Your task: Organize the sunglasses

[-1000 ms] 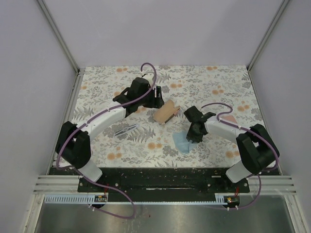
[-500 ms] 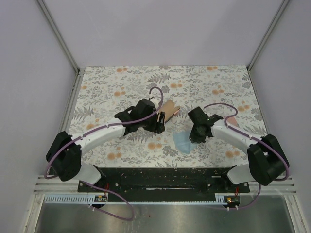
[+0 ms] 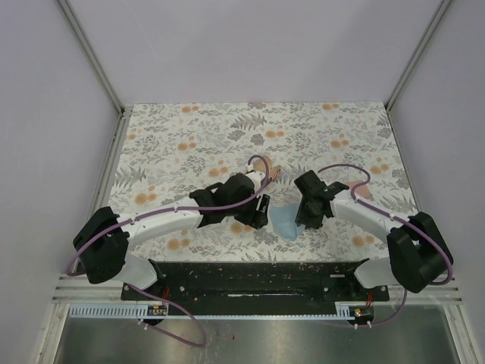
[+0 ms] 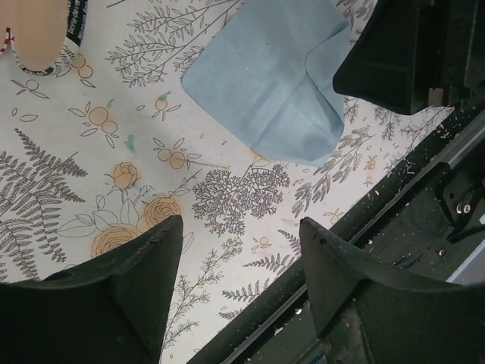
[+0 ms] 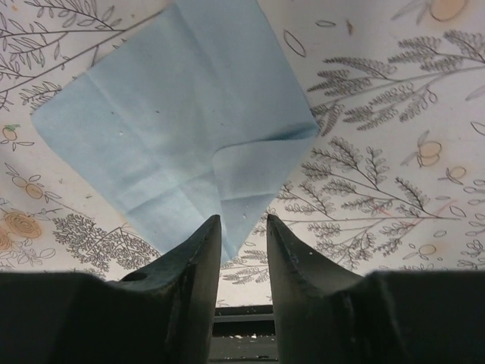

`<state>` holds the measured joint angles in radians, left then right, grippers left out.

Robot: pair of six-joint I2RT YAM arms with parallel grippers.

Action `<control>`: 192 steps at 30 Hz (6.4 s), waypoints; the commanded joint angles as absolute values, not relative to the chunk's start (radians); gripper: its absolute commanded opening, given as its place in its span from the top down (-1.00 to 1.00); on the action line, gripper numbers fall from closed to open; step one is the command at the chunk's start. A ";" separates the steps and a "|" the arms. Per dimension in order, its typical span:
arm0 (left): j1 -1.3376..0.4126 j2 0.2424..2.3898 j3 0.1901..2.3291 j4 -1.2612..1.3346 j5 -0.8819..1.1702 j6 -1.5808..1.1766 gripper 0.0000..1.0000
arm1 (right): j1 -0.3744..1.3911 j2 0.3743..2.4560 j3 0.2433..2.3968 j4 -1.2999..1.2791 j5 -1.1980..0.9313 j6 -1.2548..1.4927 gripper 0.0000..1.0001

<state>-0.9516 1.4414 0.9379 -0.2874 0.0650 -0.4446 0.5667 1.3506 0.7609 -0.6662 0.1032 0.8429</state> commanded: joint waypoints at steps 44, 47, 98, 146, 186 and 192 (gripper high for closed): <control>-1.003 1.445 0.899 -0.199 -0.005 -0.491 -0.32 | 0.508 1.274 0.724 -0.718 0.043 0.843 1.00; -1.032 1.480 0.917 -0.187 0.021 -0.491 -0.32 | 0.462 1.189 0.635 -0.645 0.003 0.871 0.97; -0.942 1.940 1.235 -0.193 -0.014 -0.511 0.07 | 0.321 1.249 0.851 -0.723 0.176 0.815 -0.10; -0.942 1.805 1.143 -0.130 -0.005 -0.419 1.00 | 0.285 1.716 1.003 -0.518 -0.049 0.710 0.04; -0.904 1.824 1.268 -0.287 -0.023 -0.313 1.00 | 0.380 1.677 1.083 -0.574 0.021 0.640 1.00; -0.887 1.832 1.321 -0.333 -0.012 -0.262 1.00 | 0.379 1.663 1.106 -0.572 0.003 0.594 1.00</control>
